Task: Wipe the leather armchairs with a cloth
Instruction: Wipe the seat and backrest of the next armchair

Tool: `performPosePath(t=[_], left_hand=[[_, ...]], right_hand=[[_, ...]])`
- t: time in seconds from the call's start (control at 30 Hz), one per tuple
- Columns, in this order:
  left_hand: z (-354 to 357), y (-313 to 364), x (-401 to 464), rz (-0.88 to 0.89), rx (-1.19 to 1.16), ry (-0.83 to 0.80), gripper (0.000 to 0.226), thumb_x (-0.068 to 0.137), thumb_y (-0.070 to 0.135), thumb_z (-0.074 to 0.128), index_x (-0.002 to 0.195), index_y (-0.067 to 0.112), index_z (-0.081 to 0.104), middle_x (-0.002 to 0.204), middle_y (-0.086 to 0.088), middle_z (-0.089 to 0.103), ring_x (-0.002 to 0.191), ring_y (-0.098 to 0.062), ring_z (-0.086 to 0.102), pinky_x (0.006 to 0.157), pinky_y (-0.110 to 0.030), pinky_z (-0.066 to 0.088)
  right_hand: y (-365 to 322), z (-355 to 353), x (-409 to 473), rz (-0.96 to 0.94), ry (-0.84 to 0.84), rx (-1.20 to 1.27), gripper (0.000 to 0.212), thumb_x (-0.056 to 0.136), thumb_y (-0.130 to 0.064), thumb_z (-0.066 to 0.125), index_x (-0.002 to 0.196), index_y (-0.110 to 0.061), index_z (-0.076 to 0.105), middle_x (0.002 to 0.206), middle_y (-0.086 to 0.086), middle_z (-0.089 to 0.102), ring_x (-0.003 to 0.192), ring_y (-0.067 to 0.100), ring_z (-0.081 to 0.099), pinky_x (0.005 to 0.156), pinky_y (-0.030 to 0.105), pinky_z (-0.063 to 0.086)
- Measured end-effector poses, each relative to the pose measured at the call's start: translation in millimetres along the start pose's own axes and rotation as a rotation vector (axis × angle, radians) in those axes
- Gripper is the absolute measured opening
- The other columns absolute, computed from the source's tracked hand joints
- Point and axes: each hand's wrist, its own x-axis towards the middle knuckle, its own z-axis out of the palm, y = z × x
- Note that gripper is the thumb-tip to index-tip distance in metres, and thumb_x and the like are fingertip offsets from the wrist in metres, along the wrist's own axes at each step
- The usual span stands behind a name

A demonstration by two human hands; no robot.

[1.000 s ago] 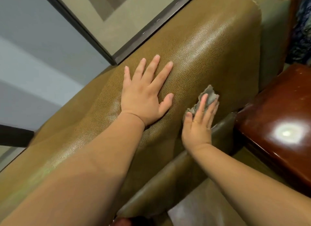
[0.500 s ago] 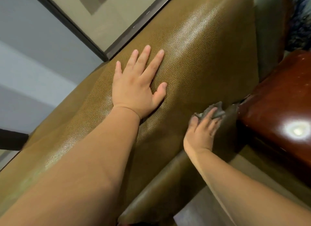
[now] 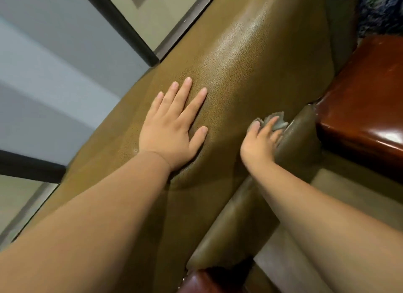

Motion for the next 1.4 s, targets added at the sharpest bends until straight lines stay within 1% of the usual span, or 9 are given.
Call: performPosePath(t=[0.2,0.37,0.47,0.57,0.8,0.87,1.03,1.23,1.4], left_hand=[[17.5,-5.8,-1.4,0.039,-0.044,0.124,0.072,0.103,0.056,0.037,0.168,0.03,0.018,0.176,-0.009,0.016,0.161,-0.034,0.016,0.129,-0.054,0.016],[18.3,-4.1,-1.9,0.039,-0.025,0.16,0.074,0.101,0.057,0.041,0.168,0.031,0.023,0.175,-0.01,0.018,0.161,-0.036,0.019,0.128,-0.056,0.018],[22.0,-8.9,-1.3,0.041,-0.02,0.178,0.074,0.101,0.059,0.04,0.168,0.031,0.023,0.175,-0.01,0.018,0.161,-0.035,0.019,0.128,-0.055,0.018],[22.7,-10.1,-1.3,0.043,-0.045,0.185,0.072,0.102,0.057,0.037,0.167,0.028,0.025,0.175,-0.011,0.019,0.16,-0.035,0.02,0.128,-0.055,0.019],[24.8,-6.0,-1.8,0.041,-0.028,0.197,0.072,0.102,0.056,0.039,0.167,0.028,0.025,0.174,-0.011,0.021,0.16,-0.037,0.022,0.128,-0.055,0.018],[24.8,-6.1,-1.1,0.032,-0.038,0.196,0.072,0.102,0.055,0.04,0.167,0.029,0.025,0.174,-0.011,0.021,0.16,-0.036,0.022,0.128,-0.057,0.018],[23.2,-1.9,0.1,0.025,-0.061,0.187,0.07,0.102,0.051,0.041,0.166,0.03,0.028,0.174,-0.009,0.023,0.159,-0.035,0.023,0.125,-0.063,0.019],[21.0,-6.5,3.2,0.016,-0.015,0.188,0.07,0.102,0.052,0.04,0.167,0.031,0.026,0.174,-0.007,0.023,0.16,-0.033,0.023,0.123,-0.065,0.021],[28.6,-8.1,0.5,0.001,-0.043,0.181,0.065,0.105,0.047,0.038,0.166,0.03,0.028,0.174,-0.006,0.024,0.16,-0.032,0.024,0.123,-0.064,0.023]], right_hand=[[17.0,38.0,-61.4,-0.712,0.001,-0.1,0.075,0.104,-0.052,0.024,0.166,-0.024,-0.007,0.171,0.016,-0.019,0.158,0.031,-0.019,0.129,0.04,-0.008],[44.0,29.8,-4.8,-0.052,0.132,0.055,0.071,0.108,-0.05,0.014,0.166,-0.01,0.009,0.172,0.024,-0.002,0.159,0.042,-0.003,0.128,0.049,-0.001],[-11.9,39.7,-50.5,-0.511,0.185,0.058,0.058,0.109,-0.03,0.022,0.16,-0.002,0.022,0.168,0.032,0.004,0.154,0.055,0.004,0.126,0.062,0.006],[-23.7,42.7,-74.8,-0.779,0.059,0.094,0.063,0.11,-0.042,0.025,0.167,-0.02,0.011,0.173,0.015,-0.011,0.159,0.032,-0.014,0.13,0.046,0.0],[28.0,27.0,-8.9,-0.041,0.124,0.13,0.065,0.11,-0.047,0.012,0.167,-0.019,0.001,0.172,0.02,-0.009,0.159,0.036,-0.009,0.129,0.041,-0.006],[6.3,47.6,-50.9,-0.26,0.128,0.094,0.074,0.105,-0.051,-0.002,0.166,-0.009,0.009,0.171,0.024,-0.006,0.158,0.041,-0.01,0.127,0.036,-0.013],[30.5,50.1,-91.1,-0.695,0.068,-0.027,0.068,0.109,-0.044,0.024,0.166,-0.017,-0.002,0.171,0.018,-0.015,0.159,0.034,-0.016,0.129,0.053,0.003],[34.6,46.6,-50.9,-0.022,0.133,0.18,0.066,0.109,-0.046,0.023,0.167,-0.026,-0.001,0.173,0.018,-0.007,0.16,0.033,-0.009,0.129,0.051,0.004],[-13.5,68.7,-130.8,-0.661,-0.014,0.144,0.064,0.109,-0.048,0.019,0.164,-0.03,-0.008,0.172,0.014,-0.018,0.158,0.027,-0.023,0.129,0.043,-0.004]])
